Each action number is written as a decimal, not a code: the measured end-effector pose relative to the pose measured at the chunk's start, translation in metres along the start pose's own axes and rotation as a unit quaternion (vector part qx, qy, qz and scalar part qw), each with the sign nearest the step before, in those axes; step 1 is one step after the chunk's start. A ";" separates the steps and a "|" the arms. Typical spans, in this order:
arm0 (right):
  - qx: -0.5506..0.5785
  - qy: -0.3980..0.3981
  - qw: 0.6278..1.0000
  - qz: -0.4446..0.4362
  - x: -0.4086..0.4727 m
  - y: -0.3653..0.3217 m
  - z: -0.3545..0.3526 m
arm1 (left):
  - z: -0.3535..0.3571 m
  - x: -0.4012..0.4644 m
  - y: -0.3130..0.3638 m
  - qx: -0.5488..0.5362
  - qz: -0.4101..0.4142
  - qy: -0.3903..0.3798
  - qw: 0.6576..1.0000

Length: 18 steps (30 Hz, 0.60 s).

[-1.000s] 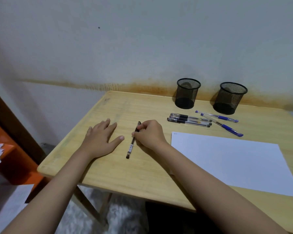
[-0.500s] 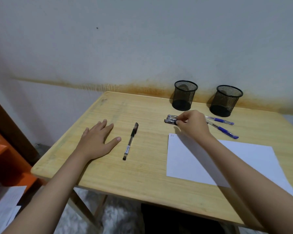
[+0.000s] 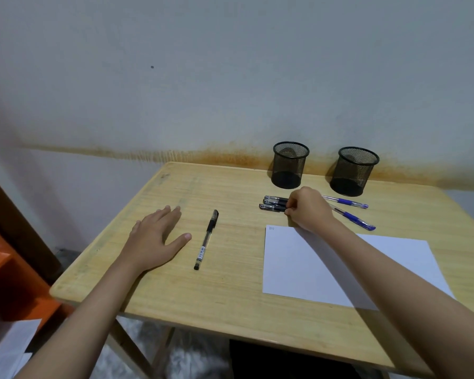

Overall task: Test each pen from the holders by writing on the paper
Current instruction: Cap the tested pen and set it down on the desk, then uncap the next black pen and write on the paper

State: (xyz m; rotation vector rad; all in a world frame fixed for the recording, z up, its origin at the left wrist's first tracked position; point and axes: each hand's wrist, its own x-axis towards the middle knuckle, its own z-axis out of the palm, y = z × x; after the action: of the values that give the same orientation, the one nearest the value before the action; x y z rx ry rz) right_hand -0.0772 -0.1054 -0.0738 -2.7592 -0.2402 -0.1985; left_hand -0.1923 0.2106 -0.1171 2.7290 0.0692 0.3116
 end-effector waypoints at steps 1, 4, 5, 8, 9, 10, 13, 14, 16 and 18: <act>-0.001 -0.005 1.000 -0.003 0.000 0.000 -0.001 | -0.001 -0.001 0.001 -0.006 0.000 0.006 1.000; -0.005 -0.016 1.000 -0.020 0.000 0.002 -0.003 | -0.003 -0.003 0.003 -0.023 0.004 0.023 0.999; -0.013 -0.020 0.999 -0.033 0.000 0.003 -0.004 | -0.005 -0.004 0.004 -0.033 0.007 0.026 0.999; -0.058 -0.037 0.994 -0.081 -0.003 0.006 -0.007 | -0.010 -0.004 0.006 -0.086 0.012 0.031 0.996; -0.067 -0.035 0.993 -0.095 -0.005 0.008 -0.009 | -0.012 -0.004 0.007 -0.107 0.015 0.043 0.993; -0.066 -0.026 0.992 -0.107 -0.007 0.009 -0.012 | -0.013 -0.004 0.010 -0.124 0.019 0.063 0.990; -0.003 0.000 0.992 -0.130 -0.015 0.011 -0.028 | -0.017 -0.003 0.033 -0.171 0.027 0.134 0.976; 0.035 0.001 0.990 -0.138 -0.019 0.011 -0.034 | -0.019 -0.002 0.046 -0.193 0.034 0.149 0.969; 0.101 -0.003 0.981 -0.166 -0.029 0.010 -0.047 | -0.023 0.000 0.075 -0.215 0.090 0.170 0.957; 0.131 -0.007 0.971 -0.202 -0.042 0.008 -0.057 | -0.025 0.002 0.104 -0.206 0.175 0.162 0.949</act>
State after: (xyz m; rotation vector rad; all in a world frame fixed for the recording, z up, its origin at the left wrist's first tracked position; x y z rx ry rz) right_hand -0.1223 -0.1393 -0.0305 -2.4224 -0.7747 -0.2328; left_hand -0.1958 0.1242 -0.0537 2.2401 -0.3560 0.7778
